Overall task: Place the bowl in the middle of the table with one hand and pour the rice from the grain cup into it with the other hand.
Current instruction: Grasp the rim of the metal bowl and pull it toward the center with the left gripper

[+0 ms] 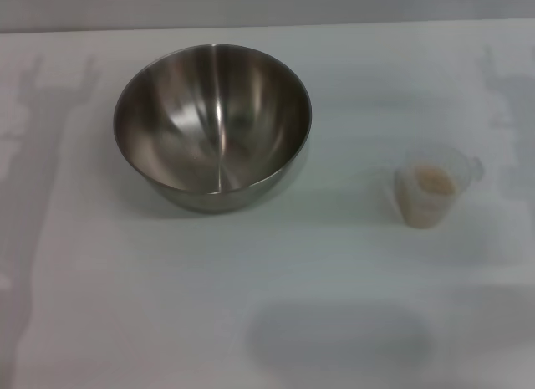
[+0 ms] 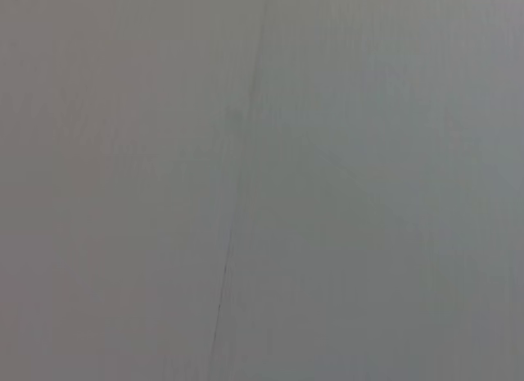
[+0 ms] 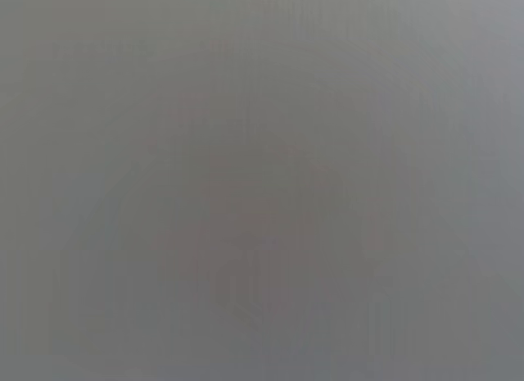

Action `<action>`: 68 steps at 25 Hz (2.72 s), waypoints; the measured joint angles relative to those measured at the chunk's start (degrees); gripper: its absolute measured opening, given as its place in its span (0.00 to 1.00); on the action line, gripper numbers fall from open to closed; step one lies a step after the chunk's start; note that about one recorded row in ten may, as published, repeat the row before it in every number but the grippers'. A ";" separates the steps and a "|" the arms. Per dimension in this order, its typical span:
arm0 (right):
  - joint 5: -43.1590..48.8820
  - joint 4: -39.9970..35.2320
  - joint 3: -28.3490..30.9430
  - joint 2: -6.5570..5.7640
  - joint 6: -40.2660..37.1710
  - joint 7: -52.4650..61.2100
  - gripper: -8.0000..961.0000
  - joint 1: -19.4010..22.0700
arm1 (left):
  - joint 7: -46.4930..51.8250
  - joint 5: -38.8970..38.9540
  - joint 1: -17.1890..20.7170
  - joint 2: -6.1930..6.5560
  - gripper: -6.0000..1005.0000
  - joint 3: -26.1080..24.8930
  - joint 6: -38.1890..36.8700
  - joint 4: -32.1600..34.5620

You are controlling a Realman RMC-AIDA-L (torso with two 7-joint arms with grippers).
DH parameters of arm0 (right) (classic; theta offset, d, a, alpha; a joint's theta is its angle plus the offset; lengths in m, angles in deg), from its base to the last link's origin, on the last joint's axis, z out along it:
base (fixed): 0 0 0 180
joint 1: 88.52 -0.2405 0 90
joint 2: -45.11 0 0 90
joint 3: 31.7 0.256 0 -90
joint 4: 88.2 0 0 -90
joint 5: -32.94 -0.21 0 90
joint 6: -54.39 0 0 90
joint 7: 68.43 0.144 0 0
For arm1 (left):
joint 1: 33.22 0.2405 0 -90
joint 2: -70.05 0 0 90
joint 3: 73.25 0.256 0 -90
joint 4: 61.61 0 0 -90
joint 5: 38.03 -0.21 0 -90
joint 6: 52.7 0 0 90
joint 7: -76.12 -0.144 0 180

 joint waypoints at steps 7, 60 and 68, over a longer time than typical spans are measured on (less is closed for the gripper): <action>0.00 0.08 0.16 0.08 0.00 0.07 0.76 -0.06 | 0.00 0.00 -0.14 0.00 0.85 0.00 0.00 0.10; 0.00 -0.35 0.69 -0.13 0.53 0.06 0.76 -0.31 | -11.56 11.17 5.70 0.74 0.85 -13.24 114.67 -68.77; 0.00 -0.35 0.82 -0.11 0.53 0.04 0.76 -0.19 | -21.02 22.76 2.52 0.68 0.85 -19.47 131.26 -68.86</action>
